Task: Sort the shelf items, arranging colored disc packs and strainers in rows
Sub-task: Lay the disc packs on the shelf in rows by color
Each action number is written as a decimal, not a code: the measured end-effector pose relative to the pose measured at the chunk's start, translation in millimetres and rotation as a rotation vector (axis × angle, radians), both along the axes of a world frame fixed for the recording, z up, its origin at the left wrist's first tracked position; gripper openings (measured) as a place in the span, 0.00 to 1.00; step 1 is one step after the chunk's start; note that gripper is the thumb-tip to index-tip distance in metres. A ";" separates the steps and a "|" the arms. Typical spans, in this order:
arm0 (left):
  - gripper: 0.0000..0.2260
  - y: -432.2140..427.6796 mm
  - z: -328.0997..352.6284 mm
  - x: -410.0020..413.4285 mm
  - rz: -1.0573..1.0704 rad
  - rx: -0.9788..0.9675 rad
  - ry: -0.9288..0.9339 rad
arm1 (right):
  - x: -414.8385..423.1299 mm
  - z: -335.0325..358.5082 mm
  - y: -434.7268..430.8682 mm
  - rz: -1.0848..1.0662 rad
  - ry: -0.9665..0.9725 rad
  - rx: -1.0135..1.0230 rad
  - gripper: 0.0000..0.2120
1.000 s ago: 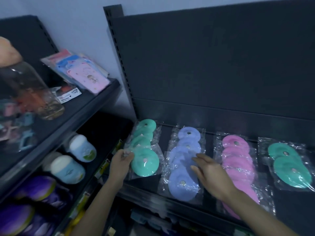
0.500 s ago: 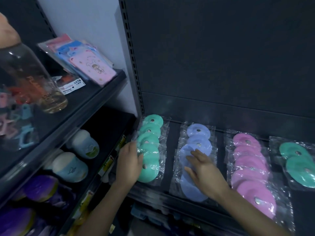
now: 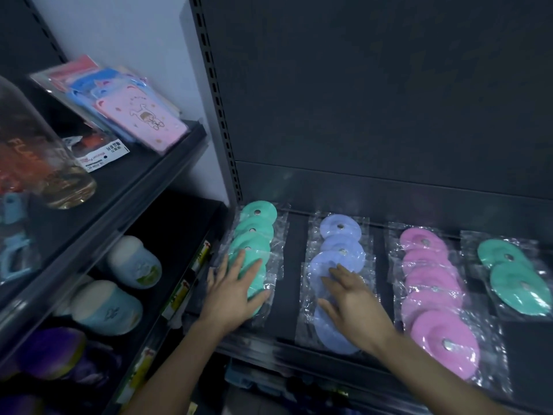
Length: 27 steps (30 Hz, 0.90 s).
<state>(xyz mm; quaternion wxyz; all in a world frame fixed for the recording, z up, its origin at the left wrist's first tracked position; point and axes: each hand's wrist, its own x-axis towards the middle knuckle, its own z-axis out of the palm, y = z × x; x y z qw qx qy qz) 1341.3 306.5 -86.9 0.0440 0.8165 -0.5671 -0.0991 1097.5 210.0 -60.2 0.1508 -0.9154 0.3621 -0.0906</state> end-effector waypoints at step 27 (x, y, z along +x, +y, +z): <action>0.24 -40.1 33.2 -107.6 -0.370 -0.276 0.216 | -71.9 13.4 16.3 -0.264 -0.138 0.007 0.29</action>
